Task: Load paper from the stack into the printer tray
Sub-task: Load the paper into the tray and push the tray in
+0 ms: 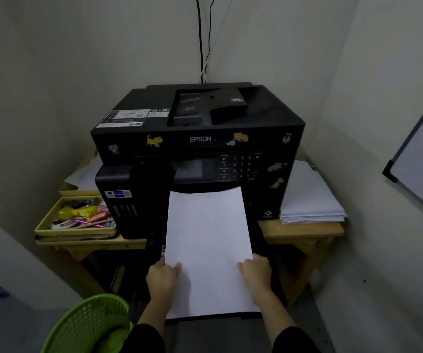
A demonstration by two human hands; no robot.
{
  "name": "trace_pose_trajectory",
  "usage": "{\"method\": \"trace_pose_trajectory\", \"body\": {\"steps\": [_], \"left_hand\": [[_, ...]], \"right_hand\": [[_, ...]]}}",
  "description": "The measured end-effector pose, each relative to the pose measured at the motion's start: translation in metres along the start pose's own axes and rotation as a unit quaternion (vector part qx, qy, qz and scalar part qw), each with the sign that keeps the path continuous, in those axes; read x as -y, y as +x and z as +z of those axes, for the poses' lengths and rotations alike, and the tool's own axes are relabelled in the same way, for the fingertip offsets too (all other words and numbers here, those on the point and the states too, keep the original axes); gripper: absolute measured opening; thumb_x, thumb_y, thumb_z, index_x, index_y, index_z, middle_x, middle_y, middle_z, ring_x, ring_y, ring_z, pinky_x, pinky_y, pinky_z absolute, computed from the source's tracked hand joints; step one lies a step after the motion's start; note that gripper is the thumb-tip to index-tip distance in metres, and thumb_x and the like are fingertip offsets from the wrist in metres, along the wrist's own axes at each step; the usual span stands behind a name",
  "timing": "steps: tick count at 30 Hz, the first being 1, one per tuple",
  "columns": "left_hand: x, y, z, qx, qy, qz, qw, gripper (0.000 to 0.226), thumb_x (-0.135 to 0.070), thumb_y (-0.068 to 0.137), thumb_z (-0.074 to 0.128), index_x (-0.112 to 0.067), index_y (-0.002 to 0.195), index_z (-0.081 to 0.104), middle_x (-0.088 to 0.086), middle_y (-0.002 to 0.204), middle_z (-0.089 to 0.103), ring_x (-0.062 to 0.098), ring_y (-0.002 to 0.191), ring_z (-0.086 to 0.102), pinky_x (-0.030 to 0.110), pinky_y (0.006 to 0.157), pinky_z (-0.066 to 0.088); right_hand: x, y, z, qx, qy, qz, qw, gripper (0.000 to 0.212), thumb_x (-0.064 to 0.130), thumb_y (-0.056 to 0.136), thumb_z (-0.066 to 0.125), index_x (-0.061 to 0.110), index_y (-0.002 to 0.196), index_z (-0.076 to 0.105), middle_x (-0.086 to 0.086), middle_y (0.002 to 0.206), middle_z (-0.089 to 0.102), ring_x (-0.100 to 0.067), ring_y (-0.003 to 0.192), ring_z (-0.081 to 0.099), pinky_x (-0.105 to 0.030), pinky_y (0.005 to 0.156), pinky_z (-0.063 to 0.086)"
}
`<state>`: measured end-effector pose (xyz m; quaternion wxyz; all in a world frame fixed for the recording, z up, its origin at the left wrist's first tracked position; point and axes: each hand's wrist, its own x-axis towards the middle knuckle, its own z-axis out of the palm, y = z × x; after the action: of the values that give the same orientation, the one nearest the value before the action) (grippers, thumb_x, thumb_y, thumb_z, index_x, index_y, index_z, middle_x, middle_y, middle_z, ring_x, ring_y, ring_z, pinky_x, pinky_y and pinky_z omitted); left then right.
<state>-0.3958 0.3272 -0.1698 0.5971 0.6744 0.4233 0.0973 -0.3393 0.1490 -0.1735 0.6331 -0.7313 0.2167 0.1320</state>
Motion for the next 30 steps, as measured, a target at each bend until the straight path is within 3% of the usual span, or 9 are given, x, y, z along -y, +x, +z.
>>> {"method": "trace_pose_trajectory", "body": {"steps": [6, 8, 9, 12, 15, 18, 24, 30], "left_hand": [[-0.002, 0.019, 0.000, 0.025, 0.145, -0.054, 0.988, 0.035, -0.009, 0.087, 0.065, 0.012, 0.114, 0.061, 0.029, 0.118, 0.063, 0.041, 0.113, 0.059, 0.040, 0.091, 0.050], [-0.002, 0.020, 0.000, 0.028, 0.189, -0.062, 0.980, 0.036, -0.010, 0.090, 0.061, 0.010, 0.119, 0.059, 0.026, 0.123, 0.061, 0.038, 0.117, 0.057, 0.034, 0.084, 0.051], [-0.003, 0.019, 0.000, 0.040, 0.239, -0.065, 0.968, 0.037, -0.015, 0.093, 0.056, 0.008, 0.122, 0.057, 0.023, 0.126, 0.060, 0.035, 0.119, 0.056, 0.033, 0.083, 0.051], [-0.008, 0.022, -0.001, 0.056, 0.367, -0.039, 0.928, 0.043, -0.032, 0.100, 0.041, -0.001, 0.128, 0.054, 0.014, 0.132, 0.056, 0.027, 0.123, 0.054, 0.031, 0.098, 0.047], [-0.014, 0.025, 0.002, 0.095, 0.453, -0.021, 0.886, 0.043, -0.033, 0.101, 0.038, -0.003, 0.130, 0.052, 0.012, 0.135, 0.053, 0.026, 0.125, 0.051, 0.031, 0.100, 0.044], [-0.016, 0.030, 0.006, 0.113, 0.483, -0.001, 0.868, 0.042, -0.031, 0.101, 0.038, -0.004, 0.131, 0.051, 0.012, 0.135, 0.053, 0.025, 0.125, 0.051, 0.030, 0.099, 0.044], [-0.009, 0.037, 0.009, 0.114, 0.458, -0.039, 0.881, 0.042, -0.030, 0.101, 0.037, -0.002, 0.129, 0.052, 0.014, 0.134, 0.053, 0.028, 0.122, 0.053, 0.031, 0.098, 0.045], [-0.013, 0.041, 0.013, 0.069, 0.285, -0.112, 0.949, 0.039, -0.018, 0.097, 0.047, 0.004, 0.129, 0.052, 0.020, 0.133, 0.053, 0.034, 0.122, 0.053, 0.035, 0.100, 0.046]], "right_hand": [[0.000, 0.014, 0.006, 0.007, -0.035, 0.111, 0.993, 0.023, 0.000, 0.089, 0.046, 0.004, 0.066, 0.048, -0.007, 0.067, 0.054, -0.017, 0.056, 0.046, -0.024, 0.049, 0.032], [0.003, 0.017, 0.008, 0.007, -0.058, 0.124, 0.991, 0.023, 0.002, 0.090, 0.045, 0.004, 0.068, 0.048, -0.006, 0.068, 0.054, -0.016, 0.058, 0.047, -0.025, 0.048, 0.033], [0.004, 0.018, 0.009, 0.007, -0.070, 0.128, 0.989, 0.024, 0.003, 0.090, 0.045, 0.005, 0.067, 0.047, -0.006, 0.069, 0.054, -0.016, 0.059, 0.048, -0.025, 0.049, 0.034], [0.006, 0.021, 0.013, 0.006, -0.098, 0.134, 0.986, 0.027, 0.004, 0.089, 0.045, 0.006, 0.062, 0.046, -0.006, 0.066, 0.055, -0.016, 0.057, 0.049, -0.025, 0.049, 0.035], [0.005, 0.024, 0.014, 0.007, -0.113, 0.140, 0.984, 0.027, 0.006, 0.087, 0.047, 0.007, 0.060, 0.046, -0.006, 0.066, 0.058, -0.018, 0.057, 0.051, -0.025, 0.049, 0.035], [0.002, 0.026, 0.012, 0.005, -0.112, 0.134, 0.985, 0.026, 0.005, 0.087, 0.046, 0.007, 0.061, 0.047, -0.007, 0.067, 0.057, -0.019, 0.058, 0.052, -0.023, 0.048, 0.035], [-0.002, 0.028, 0.014, 0.003, -0.103, 0.114, 0.988, 0.021, 0.003, 0.085, 0.047, 0.005, 0.064, 0.047, -0.006, 0.067, 0.050, -0.019, 0.056, 0.046, -0.022, 0.048, 0.033], [0.010, 0.039, 0.016, 0.024, -0.121, 0.140, 0.982, 0.028, 0.003, 0.089, 0.049, 0.004, 0.061, 0.044, -0.006, 0.065, 0.045, -0.018, 0.056, 0.043, -0.027, 0.050, 0.033]]}}
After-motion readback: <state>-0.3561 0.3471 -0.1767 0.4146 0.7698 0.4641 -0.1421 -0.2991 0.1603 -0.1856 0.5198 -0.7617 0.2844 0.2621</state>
